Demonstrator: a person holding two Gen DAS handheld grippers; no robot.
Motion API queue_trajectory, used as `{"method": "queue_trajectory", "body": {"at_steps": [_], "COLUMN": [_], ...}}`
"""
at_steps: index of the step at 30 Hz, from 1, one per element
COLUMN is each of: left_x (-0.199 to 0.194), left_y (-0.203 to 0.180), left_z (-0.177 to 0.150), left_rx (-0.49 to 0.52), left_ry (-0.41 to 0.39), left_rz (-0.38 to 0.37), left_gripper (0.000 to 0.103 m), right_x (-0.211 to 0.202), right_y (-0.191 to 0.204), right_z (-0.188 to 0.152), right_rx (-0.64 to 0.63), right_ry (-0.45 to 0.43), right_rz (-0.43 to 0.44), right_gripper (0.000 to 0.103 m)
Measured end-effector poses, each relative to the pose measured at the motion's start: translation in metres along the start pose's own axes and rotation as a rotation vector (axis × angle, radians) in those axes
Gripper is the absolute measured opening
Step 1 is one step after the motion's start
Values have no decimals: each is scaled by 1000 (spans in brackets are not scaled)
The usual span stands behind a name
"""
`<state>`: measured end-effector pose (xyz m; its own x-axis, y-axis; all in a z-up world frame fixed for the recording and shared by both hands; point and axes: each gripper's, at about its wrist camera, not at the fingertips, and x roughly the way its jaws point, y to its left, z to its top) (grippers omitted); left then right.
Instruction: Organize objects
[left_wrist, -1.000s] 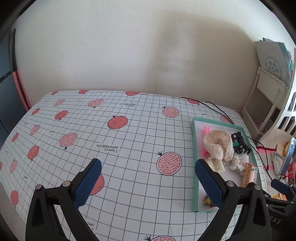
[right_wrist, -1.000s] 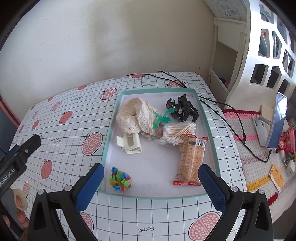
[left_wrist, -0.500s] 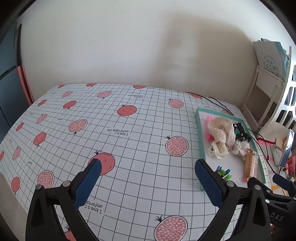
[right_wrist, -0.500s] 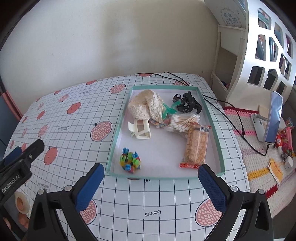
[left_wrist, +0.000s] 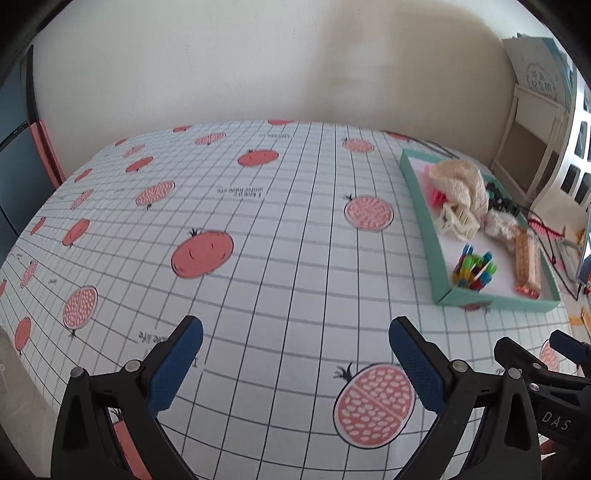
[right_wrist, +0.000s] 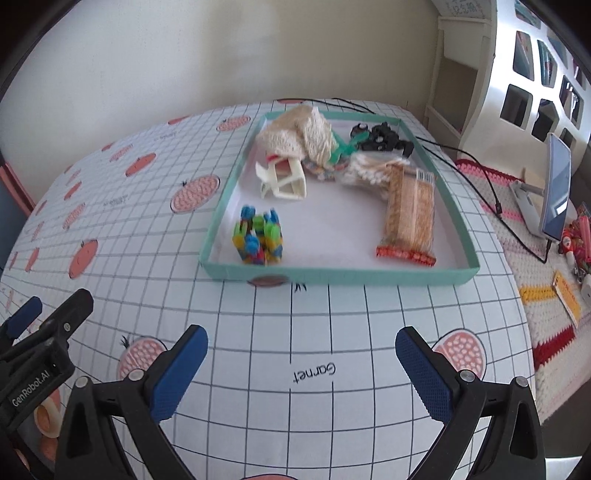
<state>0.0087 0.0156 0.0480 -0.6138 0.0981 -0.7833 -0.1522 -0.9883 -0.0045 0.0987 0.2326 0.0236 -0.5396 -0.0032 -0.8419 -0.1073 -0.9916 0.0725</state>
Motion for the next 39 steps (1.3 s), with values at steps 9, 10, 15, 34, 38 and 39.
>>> {"method": "queue_trajectory", "body": {"at_steps": [9, 10, 15, 34, 38, 39], "left_x": [26, 27, 39, 42, 42, 42], "left_y": [3, 3, 6, 6, 7, 7], "left_z": [-18, -19, -24, -31, -31, -31], "left_rx": [18, 16, 7, 8, 6, 6], "left_ry": [56, 59, 91, 45, 40, 40], "left_rz": [8, 3, -1, -5, -4, -4], "left_gripper": [101, 101, 101, 103, 103, 103], "right_x": [24, 26, 31, 35, 34, 34], "right_y": [-6, -7, -12, -8, -9, -9], "right_z": [-20, -20, -21, -25, -26, -26], "right_rx": [33, 37, 41, 39, 43, 44], "right_ry": [37, 40, 32, -51, -54, -54], "right_rz": [-26, -31, -64, -80, -81, -82], "right_gripper": [103, 103, 103, 103, 103, 103]}}
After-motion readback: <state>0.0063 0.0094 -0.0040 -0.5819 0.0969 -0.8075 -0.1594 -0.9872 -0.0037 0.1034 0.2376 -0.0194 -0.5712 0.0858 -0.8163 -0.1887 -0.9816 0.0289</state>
